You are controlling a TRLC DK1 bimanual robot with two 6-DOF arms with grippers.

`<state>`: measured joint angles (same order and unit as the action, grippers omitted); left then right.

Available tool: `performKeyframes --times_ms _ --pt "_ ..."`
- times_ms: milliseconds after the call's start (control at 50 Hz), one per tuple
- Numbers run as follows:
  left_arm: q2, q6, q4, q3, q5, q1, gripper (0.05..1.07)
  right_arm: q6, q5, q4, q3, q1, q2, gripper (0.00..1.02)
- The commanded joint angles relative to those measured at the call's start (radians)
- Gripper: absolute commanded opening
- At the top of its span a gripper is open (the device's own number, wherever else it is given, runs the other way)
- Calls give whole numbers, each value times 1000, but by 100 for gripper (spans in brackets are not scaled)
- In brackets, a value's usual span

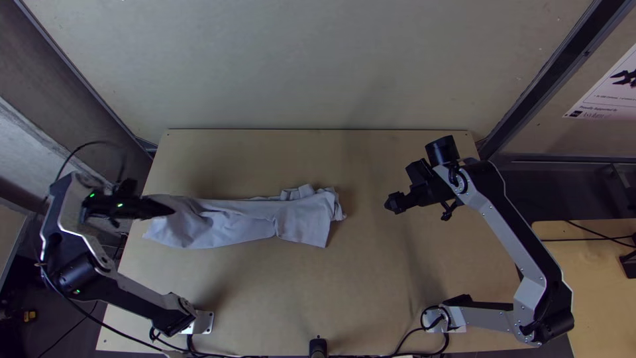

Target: Fold the t-shirt

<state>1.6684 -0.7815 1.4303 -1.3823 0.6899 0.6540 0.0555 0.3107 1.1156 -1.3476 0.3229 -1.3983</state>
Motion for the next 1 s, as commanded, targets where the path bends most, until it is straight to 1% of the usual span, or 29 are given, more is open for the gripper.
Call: performKeyframes --times_ms 0,140,240,320,600,820,980 --pt "-91 91 33 46 26 -169 8 -9 -2 10 21 1 35 87" --pt "-118 209 35 23 69 -375 8 -2 -2 10 24 -18 44 87" --pt "-111 275 30 -14 103 -476 8 4 -2 10 27 -31 48 87" --pt "-101 323 10 -40 106 -548 8 9 -2 10 33 -39 53 87" --pt "-4 536 -130 -158 109 -717 8 17 -2 10 44 -53 64 87" --pt "48 662 -249 -189 109 -841 8 29 -2 15 47 -84 73 87" --pt "100 719 -286 -251 109 -913 8 29 -2 16 53 -91 79 87"
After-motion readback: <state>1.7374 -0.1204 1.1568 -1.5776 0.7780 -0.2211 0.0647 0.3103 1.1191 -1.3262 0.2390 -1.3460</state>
